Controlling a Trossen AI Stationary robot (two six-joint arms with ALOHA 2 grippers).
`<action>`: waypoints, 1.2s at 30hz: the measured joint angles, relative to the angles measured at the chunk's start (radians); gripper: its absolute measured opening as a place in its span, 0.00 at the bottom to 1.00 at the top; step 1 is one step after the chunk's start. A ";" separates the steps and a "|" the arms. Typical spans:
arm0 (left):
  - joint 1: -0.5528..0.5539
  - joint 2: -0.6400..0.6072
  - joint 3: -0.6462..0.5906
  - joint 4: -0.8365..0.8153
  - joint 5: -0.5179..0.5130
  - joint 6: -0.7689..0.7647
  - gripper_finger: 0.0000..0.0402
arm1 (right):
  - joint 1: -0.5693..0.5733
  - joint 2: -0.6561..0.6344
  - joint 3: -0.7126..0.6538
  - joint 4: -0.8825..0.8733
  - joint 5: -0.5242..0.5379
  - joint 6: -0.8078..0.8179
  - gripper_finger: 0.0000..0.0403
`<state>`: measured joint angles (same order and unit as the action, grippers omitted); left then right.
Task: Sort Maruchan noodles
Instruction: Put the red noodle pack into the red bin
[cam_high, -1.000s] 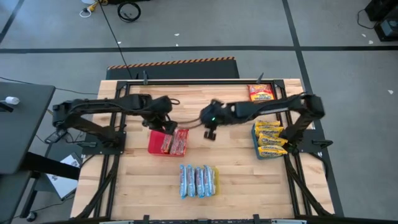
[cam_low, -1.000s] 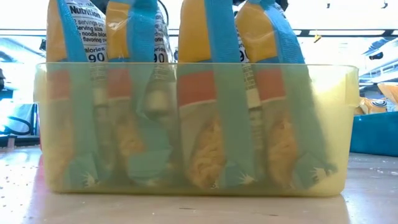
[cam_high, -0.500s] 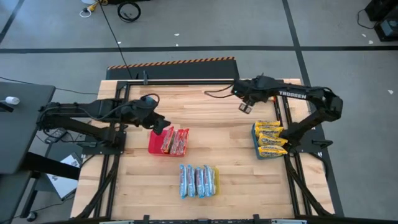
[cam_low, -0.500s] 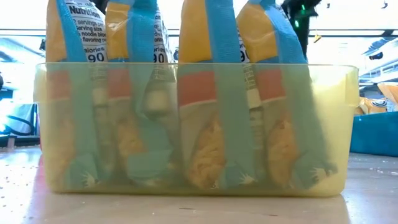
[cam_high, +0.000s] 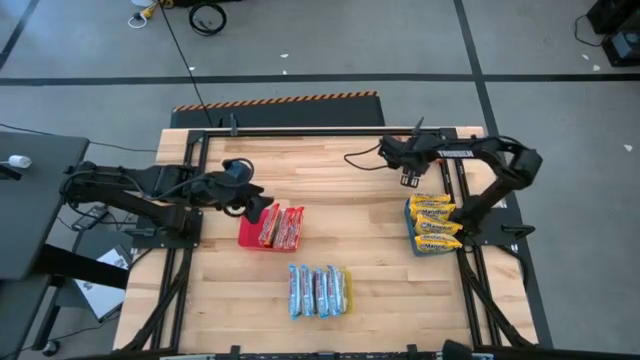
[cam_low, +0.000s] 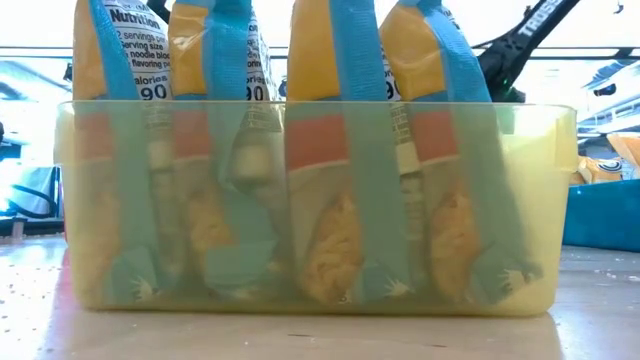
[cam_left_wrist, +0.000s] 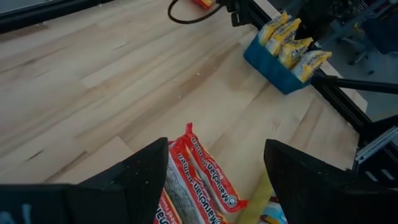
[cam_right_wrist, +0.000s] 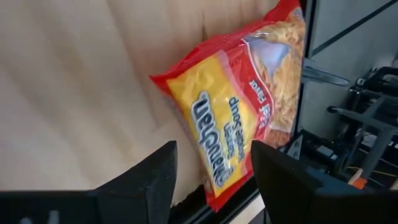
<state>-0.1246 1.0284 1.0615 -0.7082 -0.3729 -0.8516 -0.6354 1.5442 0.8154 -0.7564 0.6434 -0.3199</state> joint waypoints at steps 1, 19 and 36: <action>0.000 0.000 0.000 0.000 0.000 0.000 0.67 | -0.013 0.015 0.000 0.016 0.000 -0.012 0.51; -0.004 0.001 0.000 0.001 -0.016 -0.055 0.67 | -0.147 0.132 0.044 0.093 -0.088 -0.009 0.18; -0.004 0.061 -0.001 0.393 -0.199 0.252 0.67 | -0.061 -0.135 0.283 0.140 -0.702 0.620 0.02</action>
<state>-0.1284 1.0897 1.0608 -0.3150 -0.5716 -0.5996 -0.6960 1.4090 1.0988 -0.6162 -0.0584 0.3001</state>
